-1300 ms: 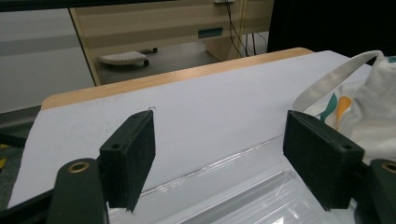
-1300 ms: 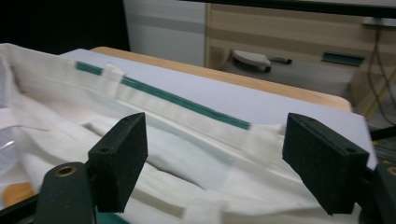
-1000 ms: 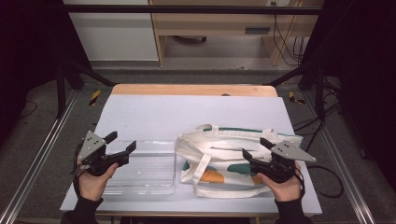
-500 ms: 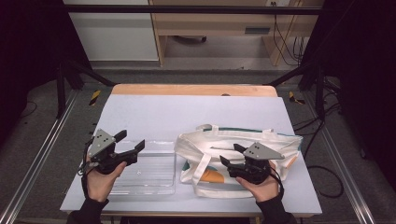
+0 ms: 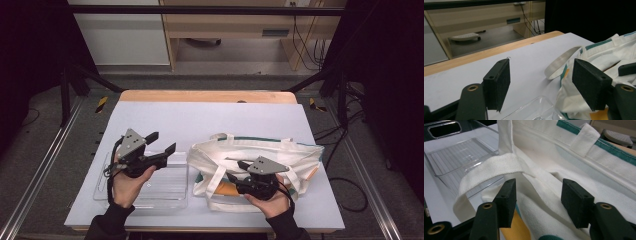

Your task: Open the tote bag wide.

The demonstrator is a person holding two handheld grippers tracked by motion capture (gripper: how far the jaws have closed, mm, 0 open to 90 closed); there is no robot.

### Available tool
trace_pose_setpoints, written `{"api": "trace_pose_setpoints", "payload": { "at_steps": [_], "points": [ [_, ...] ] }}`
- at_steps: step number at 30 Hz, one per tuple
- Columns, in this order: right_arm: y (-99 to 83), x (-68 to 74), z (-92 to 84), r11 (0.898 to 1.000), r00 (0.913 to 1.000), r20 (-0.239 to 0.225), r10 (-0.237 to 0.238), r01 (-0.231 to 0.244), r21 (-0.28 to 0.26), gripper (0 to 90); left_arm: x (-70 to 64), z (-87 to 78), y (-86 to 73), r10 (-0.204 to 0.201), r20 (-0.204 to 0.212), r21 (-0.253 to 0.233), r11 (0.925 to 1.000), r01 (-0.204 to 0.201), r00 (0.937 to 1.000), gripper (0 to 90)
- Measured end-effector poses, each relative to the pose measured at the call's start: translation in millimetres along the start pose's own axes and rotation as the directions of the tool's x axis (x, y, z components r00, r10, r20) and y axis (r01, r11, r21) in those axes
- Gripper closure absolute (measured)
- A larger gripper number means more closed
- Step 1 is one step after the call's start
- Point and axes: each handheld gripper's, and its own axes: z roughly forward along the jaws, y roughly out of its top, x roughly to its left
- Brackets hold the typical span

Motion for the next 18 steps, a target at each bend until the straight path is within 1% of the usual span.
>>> {"api": "trace_pose_setpoints", "payload": {
  "at_steps": [1, 2, 4, 5, 8, 9, 10, 12, 13, 14, 15, 16, 17, 18],
  "points": [
    [0.0, 0.0, 0.0, 1.0, 1.0, 0.0, 0.0, 0.0, 0.0, 48.4, 0.0, 0.0, 0.0, 0.0, 0.0, 0.0, 1.0, 0.0, 1.0, 30.7],
    [-0.1, 0.0, 0.1, 1.0, 1.0, 0.0, -0.001, 0.001, 0.001, 49.6, -2.5, 4.1, 1.8, 0.005, 0.007, 0.005, 1.0, -0.005, 1.0, 30.7],
    [-0.6, -0.4, 0.3, 1.0, 1.0, 0.001, -0.008, 0.008, 0.005, 53.5, -8.1, 14.3, 6.3, 0.012, 0.019, 0.013, 0.9998, -0.012, 0.9997, 31.3],
    [-1.1, -0.8, 0.7, 1.0, 0.9999, -0.001, -0.012, 0.012, 0.01, 56.8, -10.5, 19.0, 8.6, 0.012, 0.027, 0.019, 0.9997, -0.013, 0.9996, 32.3],
    [-1.5, -0.5, 1.2, 1.0, 0.9998, -0.008, -0.017, 0.017, 0.016, 59.2, -17.1, 33.0, 15.6, 0.005, 0.058, 0.04, 0.9992, -0.007, 0.9983, 33.7],
    [-1.7, -0.4, 1.4, 1.0, 0.9996, -0.014, -0.023, 0.023, 0.02, 62.1, -19.3, 37.2, 17.9, 0.011, 0.058, 0.047, 0.9988, -0.013, 0.9983, 36.3],
    [-1.7, -0.4, 1.4, 1.0, 0.9996, -0.014, -0.023, 0.023, 0.02, 62.1, -21.5, 41.6, 20.1, 0.015, 0.062, 0.053, 0.9984, -0.018, 0.9979, 36.3],
    [-1.9, 0.0, 1.7, 0.999, 0.9994, -0.026, -0.024, 0.025, 0.026, 66.3, -25.1, 48.6, 23.8, 0.024, 0.073, 0.066, 0.9974, -0.029, 0.9971, 39.3],
    [-2.0, 0.3, 1.9, 0.999, 0.9992, -0.029, -0.028, 0.029, 0.03, 67.1, -29.5, 56.8, 27.0, 0.033, 0.092, 0.081, 0.9959, -0.04, 0.9953, 41.1],
    [-2.0, 0.3, 1.9, 0.999, 0.9992, -0.029, -0.028, 0.029, 0.03, 67.1, -29.5, 56.8, 27.0, 0.033, 0.092, 0.081, 0.9959, -0.04, 0.9953, 42.3],
    [-2.2, 0.8, 2.4, 0.999, 0.999, -0.029, -0.033, 0.034, 0.036, 68.6, -31.7, 61.9, 28.3, 0.037, 0.101, 0.094, 0.9945, -0.047, 0.9942, 44.1],
    [-2.4, 1.0, 2.3, 0.999, 0.999, -0.029, -0.034, 0.035, 0.039, 69.5, -33.9, 69.1, 29.1, 0.049, 0.1, 0.114, 0.9917, -0.06, 0.9938, 46.4],
    [-2.4, 1.0, 2.3, 0.999, 0.999, -0.029, -0.034, 0.035, 0.039, 69.5, -33.9, 69.1, 29.1, 0.049, 0.1, 0.114, 0.9917, -0.06, 0.9938, 48.4],
    [-2.6, 0.8, 2.4, 0.999, 0.9989, -0.034, -0.033, 0.034, 0.04, 71.7, -34.5, 74.5, 29.0, 0.053, 0.102, 0.13, 0.9893, -0.067, 0.9934, 48.4]
  ]
}}
